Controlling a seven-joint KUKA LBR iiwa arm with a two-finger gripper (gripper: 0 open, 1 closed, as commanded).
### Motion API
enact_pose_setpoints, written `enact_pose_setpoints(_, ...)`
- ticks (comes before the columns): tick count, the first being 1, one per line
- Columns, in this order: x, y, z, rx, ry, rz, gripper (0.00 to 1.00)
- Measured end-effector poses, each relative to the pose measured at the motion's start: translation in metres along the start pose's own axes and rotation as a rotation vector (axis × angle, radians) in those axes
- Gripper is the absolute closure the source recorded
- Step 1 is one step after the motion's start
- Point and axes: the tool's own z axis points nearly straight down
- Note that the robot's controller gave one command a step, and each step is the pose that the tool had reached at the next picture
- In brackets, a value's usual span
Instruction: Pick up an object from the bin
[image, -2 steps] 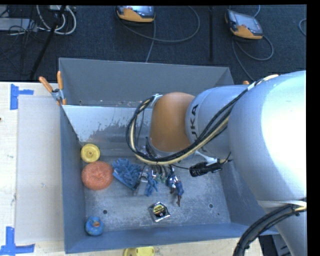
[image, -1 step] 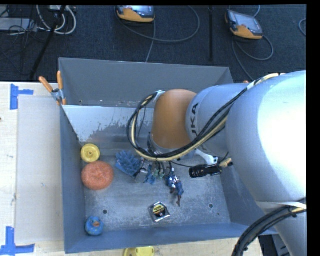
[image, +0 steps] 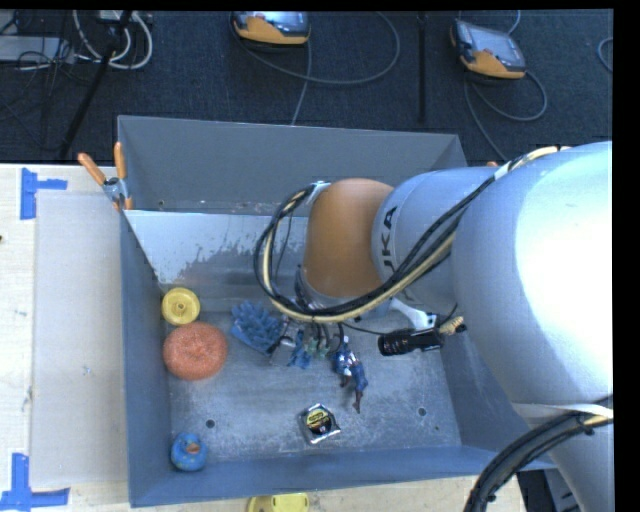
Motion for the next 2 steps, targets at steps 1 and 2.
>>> enact_pose_setpoints(1,0.001,0.000,-0.003,0.001,0.003,0.000,1.00)
enact_pose_setpoints(2,0.002,-0.002,-0.016,0.005,0.009,0.000,1.00)
